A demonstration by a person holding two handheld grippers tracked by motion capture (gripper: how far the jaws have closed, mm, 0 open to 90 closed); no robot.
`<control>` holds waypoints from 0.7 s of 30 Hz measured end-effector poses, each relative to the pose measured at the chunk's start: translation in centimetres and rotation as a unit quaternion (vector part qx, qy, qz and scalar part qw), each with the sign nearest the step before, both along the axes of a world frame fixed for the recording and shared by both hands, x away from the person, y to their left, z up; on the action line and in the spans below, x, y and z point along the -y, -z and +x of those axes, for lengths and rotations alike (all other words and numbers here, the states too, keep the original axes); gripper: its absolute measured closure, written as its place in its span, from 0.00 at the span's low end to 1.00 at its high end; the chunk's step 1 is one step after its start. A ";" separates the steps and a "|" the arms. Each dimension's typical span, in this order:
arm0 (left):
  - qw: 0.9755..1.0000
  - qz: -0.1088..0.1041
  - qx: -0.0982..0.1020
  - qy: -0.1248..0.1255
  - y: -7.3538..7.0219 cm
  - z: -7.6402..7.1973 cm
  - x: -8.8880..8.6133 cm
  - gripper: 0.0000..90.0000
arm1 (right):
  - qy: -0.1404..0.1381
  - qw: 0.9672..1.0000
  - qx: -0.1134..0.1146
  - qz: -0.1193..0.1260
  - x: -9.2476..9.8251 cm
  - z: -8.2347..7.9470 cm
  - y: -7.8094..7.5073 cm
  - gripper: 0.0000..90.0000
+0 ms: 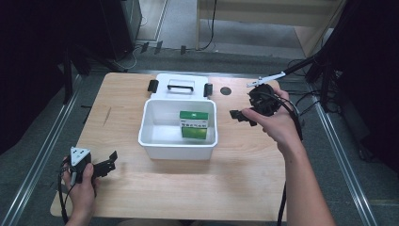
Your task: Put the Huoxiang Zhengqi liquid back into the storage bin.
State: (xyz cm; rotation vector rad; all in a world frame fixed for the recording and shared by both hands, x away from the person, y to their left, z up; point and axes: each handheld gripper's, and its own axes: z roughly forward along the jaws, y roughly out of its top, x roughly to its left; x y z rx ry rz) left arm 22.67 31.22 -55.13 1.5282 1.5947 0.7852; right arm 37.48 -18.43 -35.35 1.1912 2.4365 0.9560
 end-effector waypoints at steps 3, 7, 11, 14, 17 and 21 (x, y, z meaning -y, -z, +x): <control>1.000 0.001 0.000 0.000 0.0 0.0 0.0 0.00 | 0.015 1.000 0.012 0.007 0.7 -0.6 0.4 0.05; 1.000 -0.001 0.001 0.000 0.0 0.0 0.0 0.00 | 0.039 0.998 0.041 0.019 1.5 -1.7 0.7 0.02; 1.000 -0.001 0.002 0.000 0.0 0.0 0.0 0.00 | 0.064 0.995 0.066 0.028 2.5 -2.7 1.4 0.00; 1.000 -0.002 0.001 -0.001 0.0 0.0 0.0 0.00 | 0.097 0.991 0.082 0.030 3.1 -3.3 1.8 0.00; 1.000 -0.001 0.001 -0.001 0.0 0.0 0.0 0.00 | 0.109 0.989 0.089 0.043 3.8 -4.0 2.2 0.00; 1.000 0.000 0.000 0.000 0.0 0.0 0.0 0.00 | 0.125 0.985 0.103 0.055 4.7 -5.0 3.0 0.00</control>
